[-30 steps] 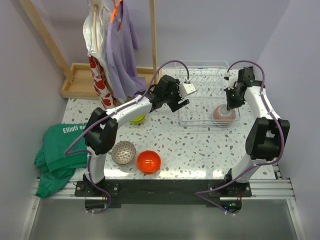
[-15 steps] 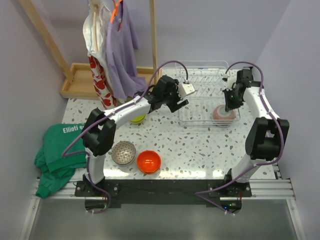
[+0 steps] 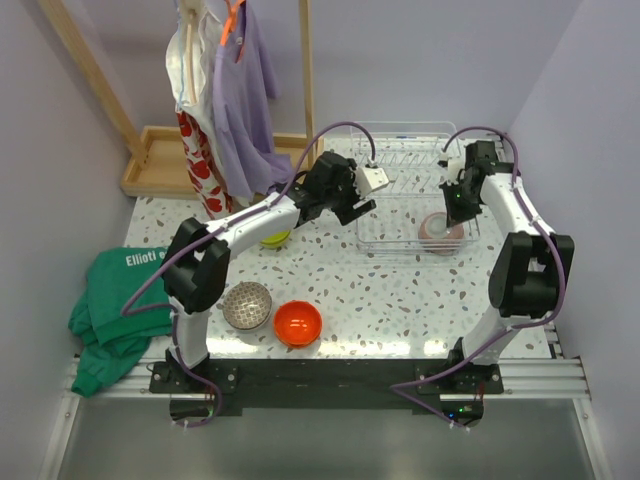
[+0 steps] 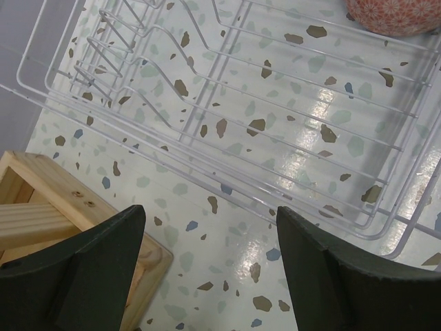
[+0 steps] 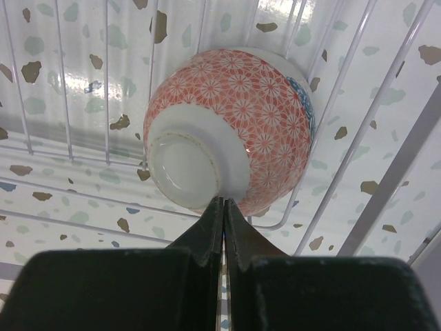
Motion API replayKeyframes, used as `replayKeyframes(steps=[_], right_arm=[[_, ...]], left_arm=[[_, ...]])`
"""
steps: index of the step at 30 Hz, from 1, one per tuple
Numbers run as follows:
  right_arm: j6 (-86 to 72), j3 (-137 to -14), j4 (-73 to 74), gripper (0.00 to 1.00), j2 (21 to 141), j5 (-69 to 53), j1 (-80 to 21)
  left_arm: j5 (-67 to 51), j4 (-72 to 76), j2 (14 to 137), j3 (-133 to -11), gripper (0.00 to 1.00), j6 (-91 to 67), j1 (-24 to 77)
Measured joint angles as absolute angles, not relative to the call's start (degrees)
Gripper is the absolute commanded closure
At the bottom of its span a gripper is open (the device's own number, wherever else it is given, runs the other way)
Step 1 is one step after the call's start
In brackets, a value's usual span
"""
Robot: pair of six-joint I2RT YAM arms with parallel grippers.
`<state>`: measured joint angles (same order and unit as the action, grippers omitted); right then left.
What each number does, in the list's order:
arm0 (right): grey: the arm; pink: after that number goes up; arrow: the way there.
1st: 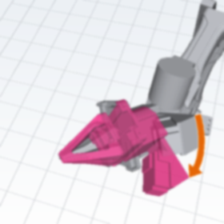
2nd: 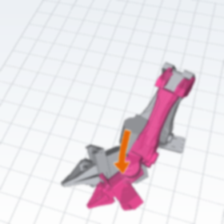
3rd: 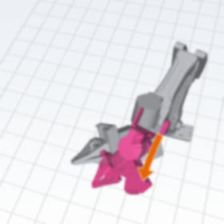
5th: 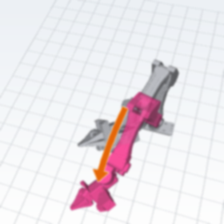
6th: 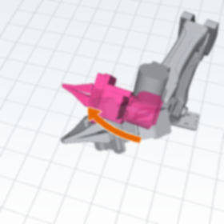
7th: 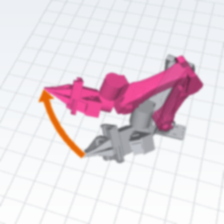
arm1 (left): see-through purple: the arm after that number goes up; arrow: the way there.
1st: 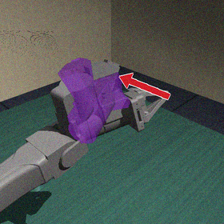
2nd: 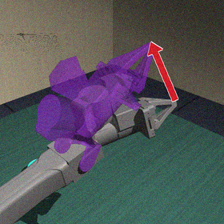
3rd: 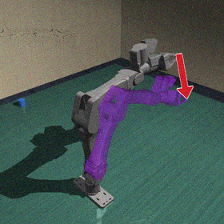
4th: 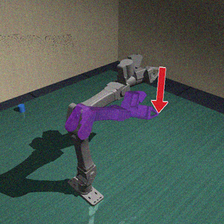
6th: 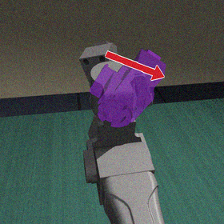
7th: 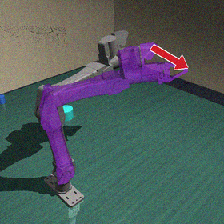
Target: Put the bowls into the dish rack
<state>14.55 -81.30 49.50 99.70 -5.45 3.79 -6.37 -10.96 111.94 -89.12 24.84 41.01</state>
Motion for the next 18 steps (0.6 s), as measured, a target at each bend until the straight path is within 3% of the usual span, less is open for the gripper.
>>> replayKeyframes(steps=[5,9,16,18], right_arm=[[14.55,-81.32,49.58,0.95,99.70,-5.43,3.79],[14.68,-81.41,49.93,0.80,98.80,-5.67,3.79],[15.70,-81.03,48.16,0.43,87.26,-12.27,3.77],[16.45,-79.83,46.54,0.41,81.71,-15.94,3.53]], left_arm=[[-6.35,-11.00,111.90,-89.12,0.18,24.84,41.01],[-6.33,-12.47,111.83,-90.15,0.18,24.91,41.01],[-6.76,-16.69,106.21,-93.01,0.15,27.16,40.88],[-7.22,-17.43,101.58,-91.72,0.13,28.62,40.86]])
